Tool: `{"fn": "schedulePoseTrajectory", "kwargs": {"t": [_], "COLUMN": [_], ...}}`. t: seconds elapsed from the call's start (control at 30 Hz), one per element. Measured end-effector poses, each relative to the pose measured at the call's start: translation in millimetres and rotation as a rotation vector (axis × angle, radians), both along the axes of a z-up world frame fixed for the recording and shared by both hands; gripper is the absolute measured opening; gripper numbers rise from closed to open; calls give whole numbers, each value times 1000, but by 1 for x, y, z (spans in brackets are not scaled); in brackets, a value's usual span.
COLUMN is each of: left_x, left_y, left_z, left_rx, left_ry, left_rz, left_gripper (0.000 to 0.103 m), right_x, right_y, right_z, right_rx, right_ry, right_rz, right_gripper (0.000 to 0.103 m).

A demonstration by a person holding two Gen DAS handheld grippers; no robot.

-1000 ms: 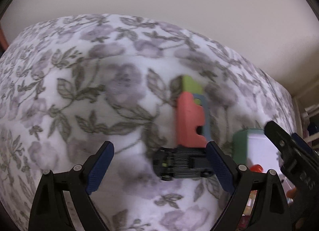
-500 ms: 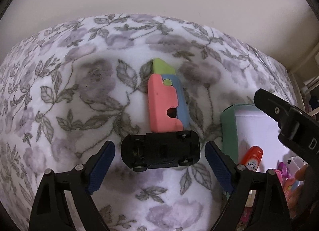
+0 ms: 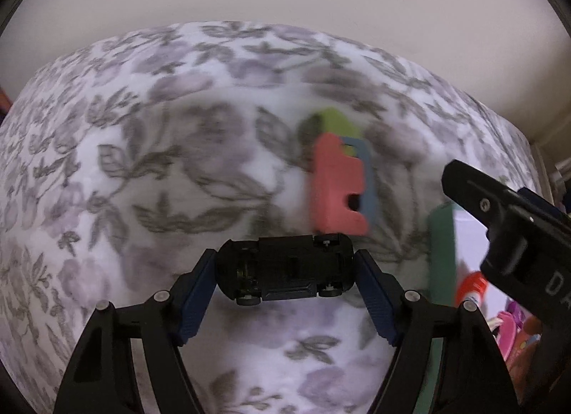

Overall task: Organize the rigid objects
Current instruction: 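Grasp the black toy car with the left gripper while the right gripper grasps the foam toy, then lift the toy car and foam toy and carry them over the tray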

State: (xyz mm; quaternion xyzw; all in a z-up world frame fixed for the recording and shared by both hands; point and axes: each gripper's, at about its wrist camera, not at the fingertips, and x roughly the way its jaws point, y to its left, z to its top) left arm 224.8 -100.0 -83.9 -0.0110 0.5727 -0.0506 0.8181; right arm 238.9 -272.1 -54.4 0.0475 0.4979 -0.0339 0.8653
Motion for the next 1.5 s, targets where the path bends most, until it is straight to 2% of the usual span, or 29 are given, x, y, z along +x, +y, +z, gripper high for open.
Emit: {"fn": "schedulePoseTrajectory", "kwargs": {"t": [0.17,0.5,0.77,0.8,0.97,1.03,1.07,1.5], "left_x": [7,14,15,15,15,15,16,7], "left_y": [29,82,90,90,93,92,92,96], "left_z": [0,0,-1,-2,-3,-3,-3,8], "left_rx": [39,98,81,82,64,64,66,60], "left_ry": [-12,-15,-16,-15,-19,-19,-19,-9], "left_rz": [74,225,237,236,240,240,239,244], "left_gripper": [77,77,77,77,77,77,77,77], "right_x": [7,23,33,33,34,34,34,3], "right_y": [18,57,72,75,85,86,86,87], "right_z": [-5,-18,-36,-40,-46,-45,-45,-37], "right_rx": [33,26,84,83,16,-2,-6,24], "right_ry": [9,42,84,89,85,83,83,97], "right_rz": [30,95,90,89,81,73,70,84], "right_gripper": [103,102,79,73,58,47,45,45]}}
